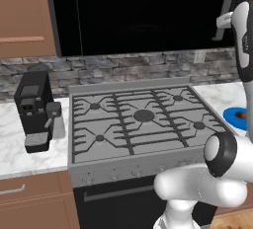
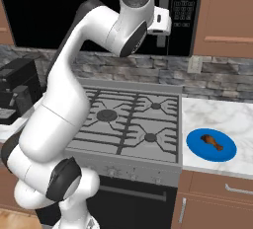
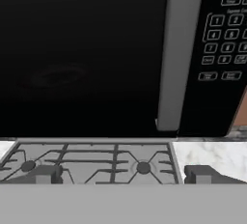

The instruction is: Pick the chicken drumstick from the counter and place it in the microwave. Then turn on the microwave.

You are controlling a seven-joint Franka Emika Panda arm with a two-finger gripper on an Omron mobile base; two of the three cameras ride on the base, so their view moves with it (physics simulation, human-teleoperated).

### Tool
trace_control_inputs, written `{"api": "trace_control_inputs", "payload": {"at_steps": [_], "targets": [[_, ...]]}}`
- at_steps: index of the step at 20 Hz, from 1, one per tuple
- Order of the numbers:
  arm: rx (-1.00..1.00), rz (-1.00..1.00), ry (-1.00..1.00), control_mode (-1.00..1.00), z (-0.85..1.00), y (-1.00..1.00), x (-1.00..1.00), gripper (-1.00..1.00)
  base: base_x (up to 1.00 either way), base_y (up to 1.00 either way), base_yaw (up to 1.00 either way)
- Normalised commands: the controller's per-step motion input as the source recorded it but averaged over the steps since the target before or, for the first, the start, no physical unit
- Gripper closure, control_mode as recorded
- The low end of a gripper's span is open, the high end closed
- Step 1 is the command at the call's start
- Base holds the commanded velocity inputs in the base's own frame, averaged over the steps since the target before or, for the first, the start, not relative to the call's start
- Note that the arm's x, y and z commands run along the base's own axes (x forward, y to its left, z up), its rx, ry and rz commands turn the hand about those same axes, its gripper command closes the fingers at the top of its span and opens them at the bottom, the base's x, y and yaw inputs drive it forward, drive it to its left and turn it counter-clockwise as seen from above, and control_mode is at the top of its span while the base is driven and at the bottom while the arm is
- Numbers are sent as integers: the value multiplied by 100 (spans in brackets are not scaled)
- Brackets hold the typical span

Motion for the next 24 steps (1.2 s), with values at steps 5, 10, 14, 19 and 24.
{"api": "trace_control_inputs", "payload": {"at_steps": [5, 10, 14, 19, 24], "targets": [[0, 1, -2, -100, 0, -13, 31, -100, 0, 0, 0], [0, 0, 0, -100, 0, -14, 31, -100, 0, 0, 0], [0, 0, 0, -100, 0, -9, 34, -100, 0, 0, 0], [0, 0, 0, -100, 0, -13, 34, -100, 0, 0, 0], [-2, 0, 0, -100, 0, -16, 33, -100, 0, 0, 0]]}}
